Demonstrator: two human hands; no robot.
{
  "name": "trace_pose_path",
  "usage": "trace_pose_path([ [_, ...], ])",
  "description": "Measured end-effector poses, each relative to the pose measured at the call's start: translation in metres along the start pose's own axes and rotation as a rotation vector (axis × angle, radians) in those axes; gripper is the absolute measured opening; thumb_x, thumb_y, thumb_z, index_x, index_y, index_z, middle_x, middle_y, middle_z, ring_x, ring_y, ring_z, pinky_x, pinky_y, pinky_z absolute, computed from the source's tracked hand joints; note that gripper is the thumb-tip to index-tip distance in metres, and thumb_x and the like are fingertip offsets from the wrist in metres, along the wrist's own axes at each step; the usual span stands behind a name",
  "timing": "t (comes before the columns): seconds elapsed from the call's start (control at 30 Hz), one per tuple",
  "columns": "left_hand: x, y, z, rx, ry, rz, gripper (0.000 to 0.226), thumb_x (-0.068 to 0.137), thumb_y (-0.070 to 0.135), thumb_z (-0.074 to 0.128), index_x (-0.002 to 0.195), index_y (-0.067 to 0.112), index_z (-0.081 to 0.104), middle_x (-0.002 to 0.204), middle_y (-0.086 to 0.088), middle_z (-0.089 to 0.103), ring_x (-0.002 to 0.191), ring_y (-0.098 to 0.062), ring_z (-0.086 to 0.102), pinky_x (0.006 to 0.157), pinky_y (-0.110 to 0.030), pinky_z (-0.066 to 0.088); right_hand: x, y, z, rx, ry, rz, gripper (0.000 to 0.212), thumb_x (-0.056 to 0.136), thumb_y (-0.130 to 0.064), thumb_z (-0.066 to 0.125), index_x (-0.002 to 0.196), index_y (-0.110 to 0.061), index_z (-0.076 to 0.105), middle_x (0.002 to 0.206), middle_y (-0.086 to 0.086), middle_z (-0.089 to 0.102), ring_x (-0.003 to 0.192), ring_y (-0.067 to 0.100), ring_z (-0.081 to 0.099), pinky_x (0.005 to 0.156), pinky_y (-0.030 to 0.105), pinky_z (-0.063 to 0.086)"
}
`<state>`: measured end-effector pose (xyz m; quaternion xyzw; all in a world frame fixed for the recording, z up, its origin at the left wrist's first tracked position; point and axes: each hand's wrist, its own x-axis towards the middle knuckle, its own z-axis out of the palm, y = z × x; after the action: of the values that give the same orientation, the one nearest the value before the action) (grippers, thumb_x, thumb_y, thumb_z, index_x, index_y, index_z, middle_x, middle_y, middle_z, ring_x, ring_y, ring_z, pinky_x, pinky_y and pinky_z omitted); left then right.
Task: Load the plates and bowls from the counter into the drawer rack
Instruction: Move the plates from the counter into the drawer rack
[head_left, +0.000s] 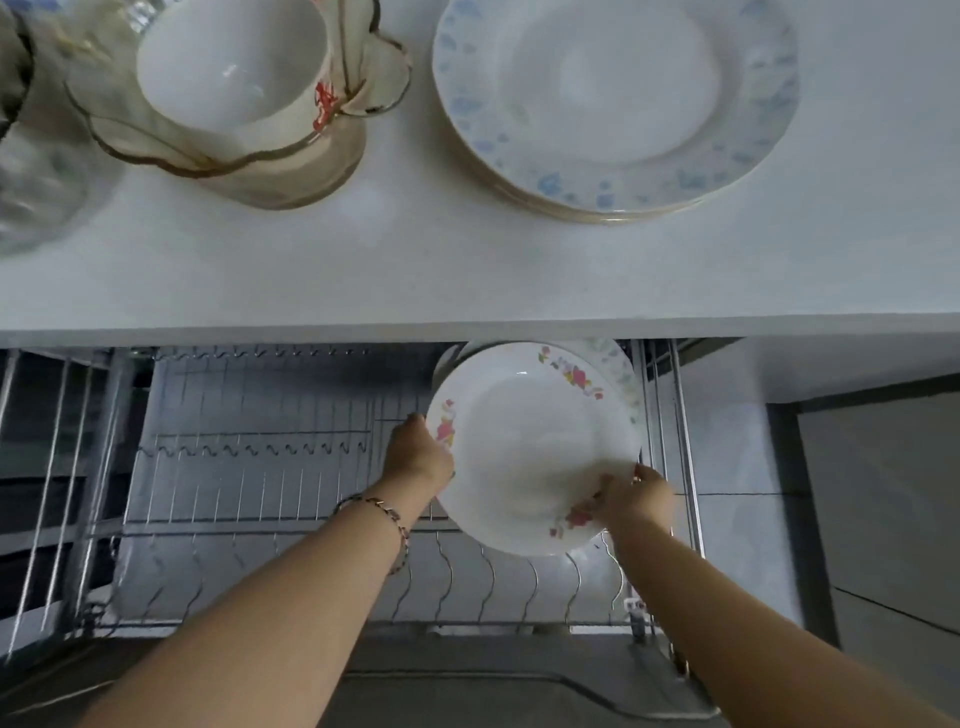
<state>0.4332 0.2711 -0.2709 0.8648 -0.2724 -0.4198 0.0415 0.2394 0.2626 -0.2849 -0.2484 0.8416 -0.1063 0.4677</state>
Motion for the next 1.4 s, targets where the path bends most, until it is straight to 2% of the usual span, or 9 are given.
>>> trace_pose_path([
  [0.37, 0.011, 0.02, 0.028, -0.005, 0.058, 0.015, 0.043, 0.088, 0.0, 0.053, 0.13, 0.007, 0.043, 0.127, -0.017, 0.054, 0.108, -0.033, 0.059, 0.089, -0.036, 0.052, 0.006, -0.003, 0.001, 0.069, 0.08, -0.128, 0.02, 0.087, -0.003, 0.044, 0.101, -0.005, 0.058, 0.106, 0.014, 0.065, 0.068, 0.022, 0.057, 0.054, 0.018, 0.048],
  [0.43, 0.003, 0.015, 0.034, -0.178, 0.047, -0.062, 0.039, 0.09, -0.001, 0.045, 0.127, 0.01, 0.047, 0.125, -0.014, 0.059, 0.108, -0.034, 0.06, 0.082, -0.035, 0.053, 0.003, -0.002, 0.004, 0.074, 0.003, -0.018, 0.031, 0.091, -0.014, 0.047, 0.119, -0.002, 0.054, 0.11, 0.015, 0.065, 0.085, 0.03, 0.062, 0.069, 0.027, 0.052],
  [0.63, -0.011, 0.019, 0.043, -0.668, -0.183, -0.364, 0.038, 0.087, -0.011, 0.04, 0.121, 0.002, 0.051, 0.127, -0.021, 0.057, 0.102, -0.035, 0.058, 0.076, -0.038, 0.053, 0.005, -0.006, 0.005, -0.026, -0.142, 0.066, 0.028, 0.089, -0.006, 0.042, 0.113, 0.002, 0.054, 0.084, 0.013, 0.054, 0.059, 0.022, 0.046, 0.046, 0.022, 0.029],
  [0.8, -0.033, 0.022, 0.023, -0.193, -0.14, -0.127, 0.04, 0.086, 0.0, 0.043, 0.126, 0.0, 0.049, 0.124, -0.02, 0.058, 0.105, -0.035, 0.06, 0.071, -0.03, 0.054, -0.017, -0.013, -0.016, -0.326, -0.238, -0.036, 0.008, 0.088, -0.007, 0.044, 0.086, -0.004, 0.052, 0.072, 0.008, 0.051, 0.059, 0.02, 0.046, 0.046, 0.022, 0.03],
  [0.93, -0.087, 0.045, -0.02, -0.083, -0.203, 0.317, 0.027, 0.088, 0.01, 0.05, 0.11, 0.018, 0.063, 0.115, -0.004, 0.067, 0.104, -0.021, 0.063, 0.081, -0.022, 0.048, -0.049, -0.043, -0.056, -0.551, -0.357, -0.275, 0.039, 0.088, -0.012, 0.047, 0.126, -0.011, 0.055, 0.118, 0.01, 0.065, 0.09, 0.023, 0.061, 0.072, 0.02, 0.045],
  [1.03, -0.126, 0.078, -0.066, -0.165, -0.075, 0.56, 0.025, 0.084, 0.015, 0.054, 0.073, 0.036, 0.062, 0.077, 0.01, 0.069, 0.079, -0.018, 0.069, 0.069, -0.03, 0.055, -0.08, -0.09, -0.094, -0.54, -0.394, -0.479, 0.03, 0.086, -0.011, 0.049, 0.111, -0.016, 0.063, 0.085, -0.001, 0.069, 0.064, 0.01, 0.059, 0.051, 0.005, 0.043],
  [1.13, -0.144, 0.123, -0.113, -0.356, 0.096, 0.634, 0.026, 0.087, 0.016, 0.052, 0.08, 0.04, 0.059, 0.078, 0.012, 0.065, 0.073, -0.011, 0.065, 0.057, -0.018, 0.049, -0.1, -0.149, -0.129, -0.379, -0.348, -0.623, 0.019, 0.082, -0.009, 0.05, 0.091, -0.014, 0.066, 0.065, -0.004, 0.065, 0.05, 0.005, 0.058, 0.049, 0.009, 0.046],
  [1.27, -0.122, 0.181, -0.144, -0.338, 0.174, 0.403, 0.044, 0.086, 0.016, 0.052, 0.129, 0.013, 0.047, 0.125, -0.004, 0.054, 0.112, -0.025, 0.056, 0.086, -0.025, 0.045, -0.093, -0.23, -0.157, -0.298, -0.116, -0.802, 0.029, 0.086, -0.016, 0.051, 0.113, -0.014, 0.062, 0.092, 0.002, 0.063, 0.072, 0.018, 0.056, 0.065, 0.023, 0.041],
  [1.4, -0.089, 0.217, -0.148, -0.424, 0.006, 0.108, 0.049, 0.086, 0.014, 0.056, 0.13, -0.003, 0.043, 0.128, -0.019, 0.056, 0.117, -0.035, 0.056, 0.098, -0.038, 0.049, -0.059, -0.291, -0.156, -0.35, -0.032, -0.662, 0.051, 0.091, -0.024, 0.048, 0.137, -0.006, 0.037, 0.132, 0.017, 0.051, 0.113, 0.032, 0.055, 0.089, 0.033, 0.042],
])
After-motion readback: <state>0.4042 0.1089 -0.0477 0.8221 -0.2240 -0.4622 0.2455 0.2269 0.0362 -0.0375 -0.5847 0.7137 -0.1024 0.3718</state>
